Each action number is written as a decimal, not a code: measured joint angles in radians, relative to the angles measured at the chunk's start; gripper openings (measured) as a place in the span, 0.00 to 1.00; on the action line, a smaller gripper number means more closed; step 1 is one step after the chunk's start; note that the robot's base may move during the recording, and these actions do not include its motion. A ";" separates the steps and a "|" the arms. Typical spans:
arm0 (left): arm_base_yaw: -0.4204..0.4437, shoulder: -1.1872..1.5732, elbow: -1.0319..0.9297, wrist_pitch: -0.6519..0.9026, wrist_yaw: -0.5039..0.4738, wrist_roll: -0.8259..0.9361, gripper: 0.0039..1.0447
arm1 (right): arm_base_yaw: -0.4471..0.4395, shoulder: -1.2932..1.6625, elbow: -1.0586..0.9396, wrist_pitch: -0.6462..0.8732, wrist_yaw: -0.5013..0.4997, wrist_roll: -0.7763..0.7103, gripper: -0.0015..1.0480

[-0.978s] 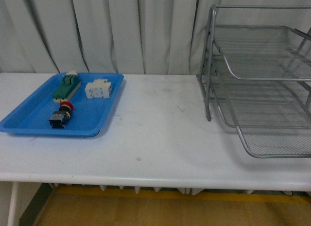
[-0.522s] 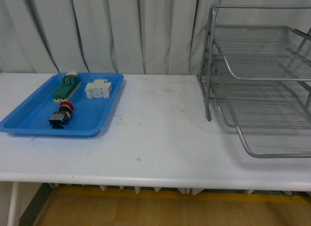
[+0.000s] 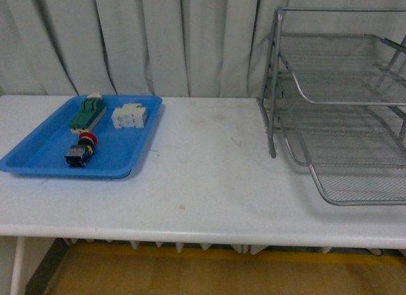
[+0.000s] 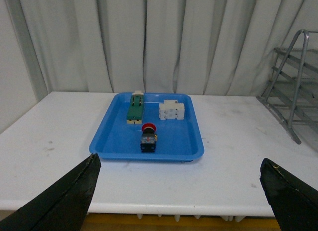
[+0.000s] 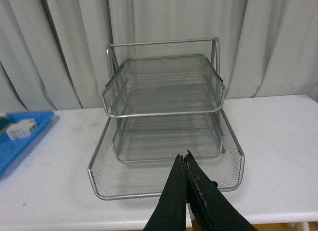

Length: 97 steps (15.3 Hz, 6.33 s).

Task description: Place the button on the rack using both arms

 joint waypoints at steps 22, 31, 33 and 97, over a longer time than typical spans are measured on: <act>-0.019 0.030 0.029 -0.091 -0.056 -0.035 0.94 | 0.228 -0.283 -0.111 -0.180 0.236 -0.063 0.91; -0.077 1.847 0.844 0.584 -0.030 -0.072 0.94 | 0.228 -0.283 -0.111 -0.180 0.236 -0.063 0.94; -0.083 2.009 1.020 0.491 -0.021 -0.043 0.94 | 0.228 -0.283 -0.111 -0.180 0.236 -0.063 0.94; -0.250 1.447 0.464 0.465 -0.053 -0.079 0.35 | 0.228 -0.283 -0.111 -0.179 0.238 -0.063 0.94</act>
